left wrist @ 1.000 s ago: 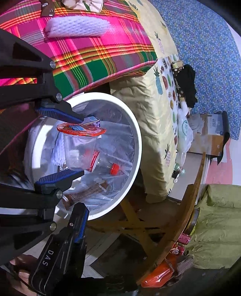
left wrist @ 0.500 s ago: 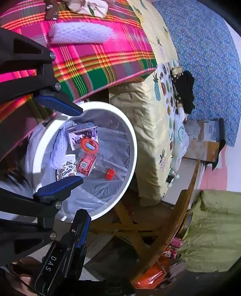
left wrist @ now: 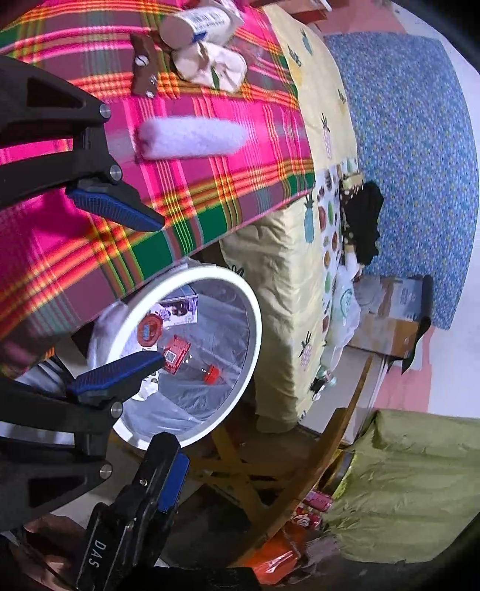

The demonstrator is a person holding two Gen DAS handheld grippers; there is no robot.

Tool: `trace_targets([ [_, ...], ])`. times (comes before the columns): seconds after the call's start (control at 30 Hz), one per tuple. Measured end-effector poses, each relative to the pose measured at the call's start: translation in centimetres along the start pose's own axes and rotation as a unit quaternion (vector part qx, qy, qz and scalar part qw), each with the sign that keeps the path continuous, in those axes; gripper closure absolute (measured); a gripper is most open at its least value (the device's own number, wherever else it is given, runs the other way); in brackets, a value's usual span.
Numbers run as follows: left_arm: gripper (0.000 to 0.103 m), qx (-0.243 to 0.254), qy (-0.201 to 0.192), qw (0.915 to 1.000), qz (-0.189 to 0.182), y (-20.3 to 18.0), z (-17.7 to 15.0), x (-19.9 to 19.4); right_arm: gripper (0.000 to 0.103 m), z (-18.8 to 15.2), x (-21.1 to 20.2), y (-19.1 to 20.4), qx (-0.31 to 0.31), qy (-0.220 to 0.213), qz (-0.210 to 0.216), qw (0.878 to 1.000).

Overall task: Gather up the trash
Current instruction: 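Move both open tools back over the table toward the foam sleeve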

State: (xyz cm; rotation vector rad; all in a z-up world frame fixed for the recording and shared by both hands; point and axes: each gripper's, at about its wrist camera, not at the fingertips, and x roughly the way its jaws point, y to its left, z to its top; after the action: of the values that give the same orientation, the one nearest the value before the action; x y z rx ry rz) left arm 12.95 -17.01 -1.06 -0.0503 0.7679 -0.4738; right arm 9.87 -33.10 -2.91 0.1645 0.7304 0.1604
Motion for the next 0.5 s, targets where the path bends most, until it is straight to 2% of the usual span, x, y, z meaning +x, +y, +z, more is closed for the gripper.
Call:
trace_targets([
  [0.5, 0.036, -0.039, -0.021, 0.9984, 0.036, 3.6, -2.0, -4.6, 0.041, -0.3, -0.2, 3.8, -0.039, -0.013, 0.023, 0.999],
])
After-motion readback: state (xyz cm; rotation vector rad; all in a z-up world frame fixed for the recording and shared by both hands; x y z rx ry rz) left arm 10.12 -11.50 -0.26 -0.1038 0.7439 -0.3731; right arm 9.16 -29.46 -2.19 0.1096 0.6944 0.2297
